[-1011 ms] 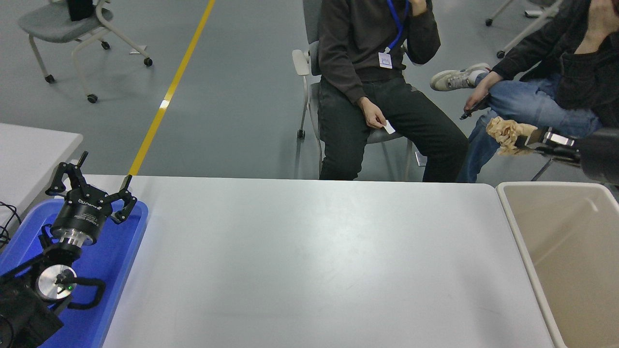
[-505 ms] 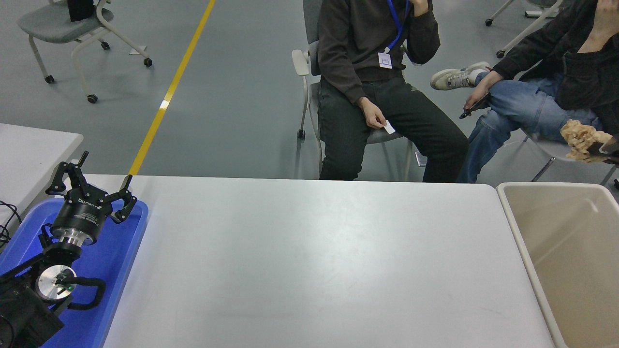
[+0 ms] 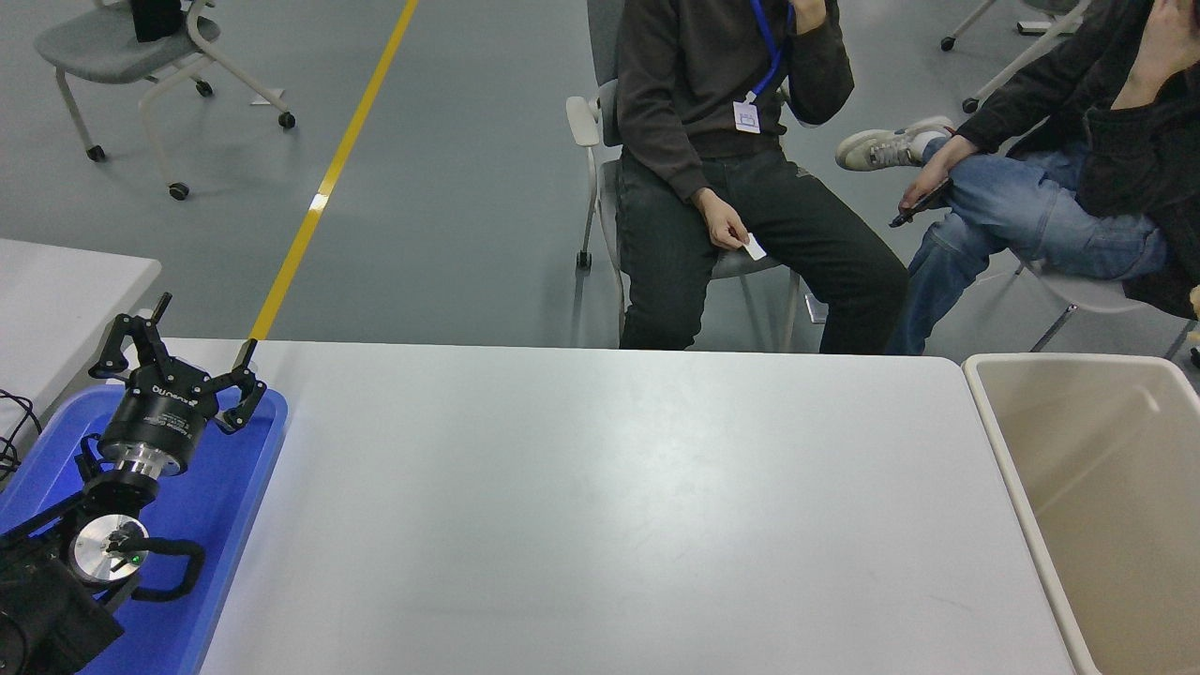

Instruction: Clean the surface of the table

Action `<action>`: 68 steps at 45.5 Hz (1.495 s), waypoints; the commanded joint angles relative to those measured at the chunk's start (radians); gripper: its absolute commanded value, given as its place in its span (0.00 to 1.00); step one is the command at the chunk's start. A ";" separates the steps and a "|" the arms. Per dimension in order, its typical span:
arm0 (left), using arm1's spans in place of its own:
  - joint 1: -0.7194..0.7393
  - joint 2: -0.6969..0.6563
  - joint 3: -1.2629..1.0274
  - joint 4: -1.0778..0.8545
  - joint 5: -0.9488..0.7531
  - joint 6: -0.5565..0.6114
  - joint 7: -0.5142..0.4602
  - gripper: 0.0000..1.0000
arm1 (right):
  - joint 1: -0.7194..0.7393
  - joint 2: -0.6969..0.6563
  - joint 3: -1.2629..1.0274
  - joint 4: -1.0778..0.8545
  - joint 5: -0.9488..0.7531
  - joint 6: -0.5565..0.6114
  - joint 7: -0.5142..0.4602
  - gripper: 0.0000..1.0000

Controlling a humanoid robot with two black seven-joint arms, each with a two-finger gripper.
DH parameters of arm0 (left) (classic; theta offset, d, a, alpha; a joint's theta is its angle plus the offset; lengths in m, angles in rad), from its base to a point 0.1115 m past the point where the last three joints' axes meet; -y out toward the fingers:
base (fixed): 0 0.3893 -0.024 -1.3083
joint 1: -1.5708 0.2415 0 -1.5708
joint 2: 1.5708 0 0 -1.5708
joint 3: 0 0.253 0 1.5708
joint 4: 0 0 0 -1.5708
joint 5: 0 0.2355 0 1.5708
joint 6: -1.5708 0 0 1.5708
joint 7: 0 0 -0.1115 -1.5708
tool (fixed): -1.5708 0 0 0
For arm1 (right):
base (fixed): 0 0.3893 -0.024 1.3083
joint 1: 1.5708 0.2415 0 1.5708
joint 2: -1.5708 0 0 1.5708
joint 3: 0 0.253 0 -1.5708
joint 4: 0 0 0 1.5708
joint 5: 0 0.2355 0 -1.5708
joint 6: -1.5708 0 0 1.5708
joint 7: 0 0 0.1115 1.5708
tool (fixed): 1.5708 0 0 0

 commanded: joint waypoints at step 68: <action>0.000 0.000 0.000 0.000 0.000 0.000 0.000 1.00 | -0.360 0.720 0.002 -0.991 0.098 -0.010 -0.019 0.00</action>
